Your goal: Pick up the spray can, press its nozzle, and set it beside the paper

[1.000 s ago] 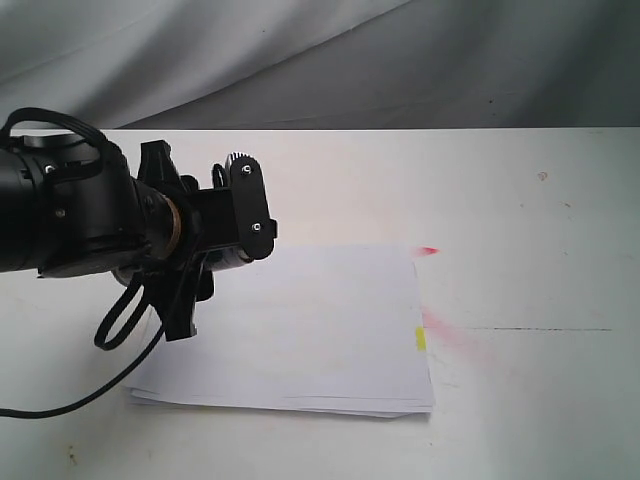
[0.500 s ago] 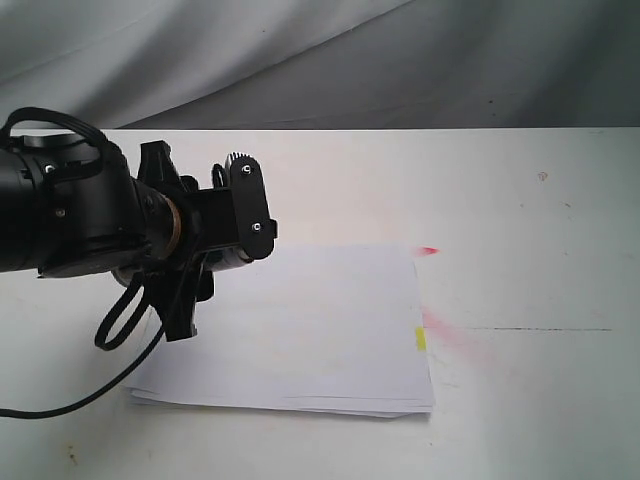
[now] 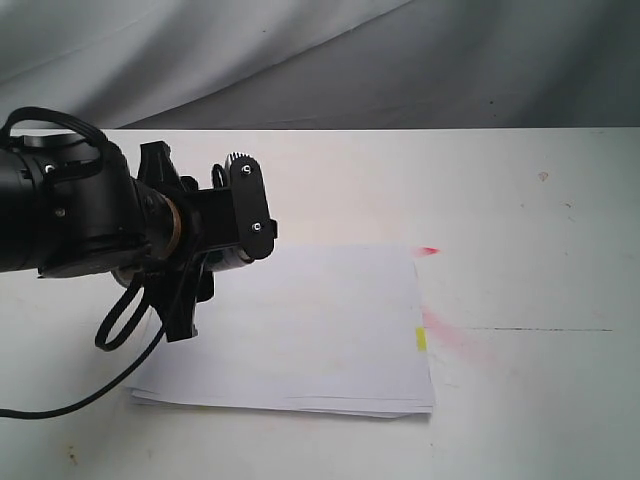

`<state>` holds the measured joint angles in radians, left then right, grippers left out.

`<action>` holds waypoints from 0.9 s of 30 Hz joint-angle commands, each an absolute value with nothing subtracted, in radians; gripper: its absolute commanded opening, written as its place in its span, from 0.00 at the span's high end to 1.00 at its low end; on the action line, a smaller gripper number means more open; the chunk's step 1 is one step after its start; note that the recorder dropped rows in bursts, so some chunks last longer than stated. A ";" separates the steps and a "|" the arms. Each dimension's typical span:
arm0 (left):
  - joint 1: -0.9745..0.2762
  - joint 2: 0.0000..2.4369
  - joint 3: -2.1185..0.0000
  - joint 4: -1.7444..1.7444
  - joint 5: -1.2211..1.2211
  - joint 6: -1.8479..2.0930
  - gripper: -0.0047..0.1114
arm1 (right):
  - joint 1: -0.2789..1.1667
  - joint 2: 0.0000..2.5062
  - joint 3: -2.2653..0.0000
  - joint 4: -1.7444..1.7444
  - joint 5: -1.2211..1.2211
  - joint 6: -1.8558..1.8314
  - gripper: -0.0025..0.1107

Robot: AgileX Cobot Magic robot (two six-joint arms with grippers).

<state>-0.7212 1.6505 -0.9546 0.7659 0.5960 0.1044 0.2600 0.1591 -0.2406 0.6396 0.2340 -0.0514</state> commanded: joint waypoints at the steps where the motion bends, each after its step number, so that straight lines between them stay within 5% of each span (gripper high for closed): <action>1: -0.727 1.643 -0.958 0.776 0.583 0.104 0.96 | 0.258 0.427 -0.564 0.491 0.509 -0.070 0.98; 6: -0.727 1.643 -0.958 0.776 0.606 0.104 0.96 | 0.258 0.770 -1.004 0.480 0.622 -0.335 0.98; 10: -0.727 1.643 -0.958 0.776 0.607 0.104 0.96 | 0.256 1.139 -1.407 0.603 0.961 -0.592 0.98; 18: -0.727 1.643 -0.958 0.776 0.607 0.104 0.96 | 0.079 1.545 -1.542 1.065 1.221 -0.866 0.98; 27: -0.727 1.646 -0.958 0.771 0.604 0.104 0.96 | 0.113 1.789 -1.542 1.127 1.221 -1.002 0.98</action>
<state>-0.7212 1.6505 -0.9546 0.7640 0.6127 0.1044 0.0895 1.7504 -1.5355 1.0980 1.2094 -0.9434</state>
